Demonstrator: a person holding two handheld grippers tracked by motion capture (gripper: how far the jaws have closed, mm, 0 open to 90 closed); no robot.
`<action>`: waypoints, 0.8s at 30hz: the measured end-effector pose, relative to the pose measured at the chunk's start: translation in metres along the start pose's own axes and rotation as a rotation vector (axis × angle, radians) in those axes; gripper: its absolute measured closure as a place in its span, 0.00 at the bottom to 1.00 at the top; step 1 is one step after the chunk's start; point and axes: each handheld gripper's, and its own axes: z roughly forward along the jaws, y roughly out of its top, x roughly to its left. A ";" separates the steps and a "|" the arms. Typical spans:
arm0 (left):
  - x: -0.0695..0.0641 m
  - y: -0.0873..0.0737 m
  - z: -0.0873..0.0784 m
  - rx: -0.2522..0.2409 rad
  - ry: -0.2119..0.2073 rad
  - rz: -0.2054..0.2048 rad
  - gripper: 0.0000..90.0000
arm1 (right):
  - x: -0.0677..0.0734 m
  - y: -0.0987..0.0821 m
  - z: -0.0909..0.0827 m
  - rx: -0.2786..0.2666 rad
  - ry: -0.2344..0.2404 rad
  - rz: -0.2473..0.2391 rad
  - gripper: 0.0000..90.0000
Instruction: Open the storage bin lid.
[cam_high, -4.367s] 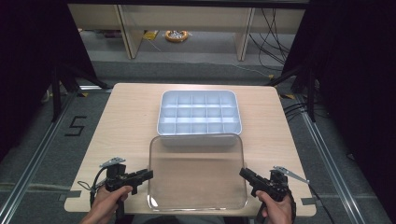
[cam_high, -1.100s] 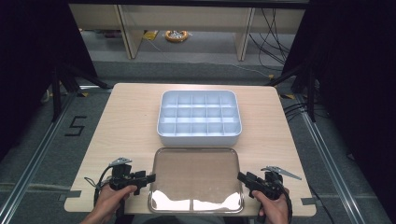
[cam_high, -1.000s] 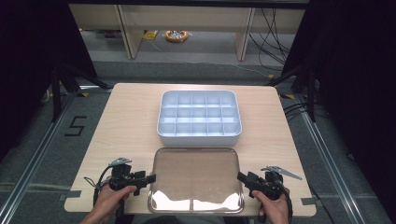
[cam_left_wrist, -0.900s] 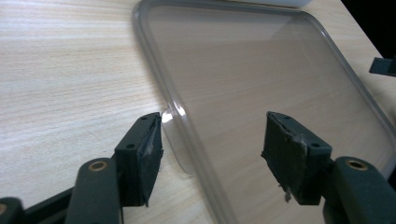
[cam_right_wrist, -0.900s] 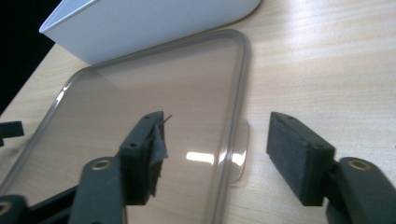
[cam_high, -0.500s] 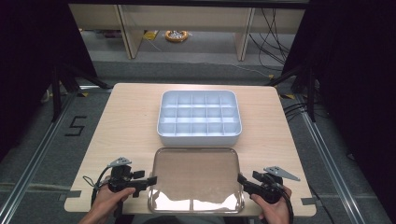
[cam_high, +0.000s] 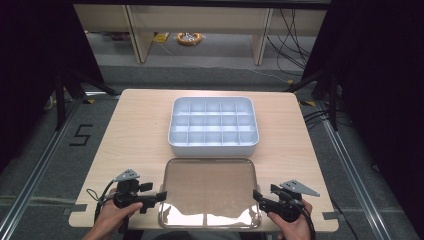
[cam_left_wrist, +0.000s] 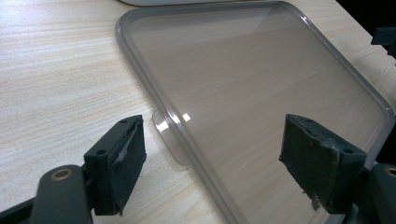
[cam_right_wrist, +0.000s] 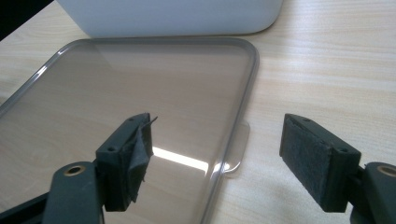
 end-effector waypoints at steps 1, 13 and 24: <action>-0.001 -0.001 0.001 -0.022 -0.001 -0.026 0.24 | -0.001 0.000 -0.001 0.011 0.002 -0.017 0.29; -0.002 -0.004 -0.005 -0.038 0.010 -0.019 0.24 | -0.003 -0.004 -0.005 -0.004 0.002 0.002 0.26; -0.004 -0.009 -0.010 -0.034 0.010 -0.010 0.24 | -0.005 -0.010 -0.015 -0.017 -0.008 0.014 0.26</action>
